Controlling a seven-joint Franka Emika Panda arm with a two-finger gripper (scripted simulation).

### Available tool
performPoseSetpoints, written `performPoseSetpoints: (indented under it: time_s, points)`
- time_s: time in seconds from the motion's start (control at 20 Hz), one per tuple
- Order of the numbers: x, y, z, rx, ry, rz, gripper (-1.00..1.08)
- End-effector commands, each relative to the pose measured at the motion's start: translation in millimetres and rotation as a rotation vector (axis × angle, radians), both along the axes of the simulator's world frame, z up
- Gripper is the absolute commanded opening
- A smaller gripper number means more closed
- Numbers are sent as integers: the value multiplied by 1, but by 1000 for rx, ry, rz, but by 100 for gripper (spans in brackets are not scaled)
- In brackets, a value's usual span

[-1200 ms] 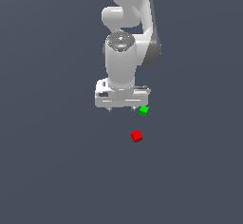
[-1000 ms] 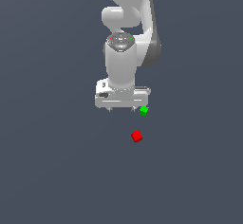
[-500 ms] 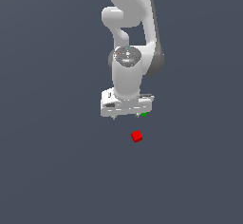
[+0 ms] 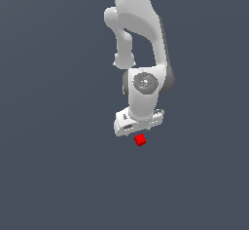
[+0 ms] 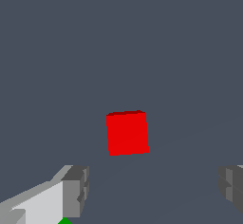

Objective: Stack the red cube on top of the green cube.

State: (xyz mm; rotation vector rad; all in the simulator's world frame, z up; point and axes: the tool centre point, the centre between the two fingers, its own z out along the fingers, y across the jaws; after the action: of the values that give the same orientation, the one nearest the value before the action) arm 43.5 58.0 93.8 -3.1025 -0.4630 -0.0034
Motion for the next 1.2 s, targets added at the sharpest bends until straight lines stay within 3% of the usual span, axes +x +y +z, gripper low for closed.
performPoseSetpoints:
  time_s: [0.0,0.65,1.15]
  points:
    - [5,8,-10,-2,0,34,100]
    - [9,18,-29,-4,2,75,100]
    - [9,18,-72,-5,1,78,100]
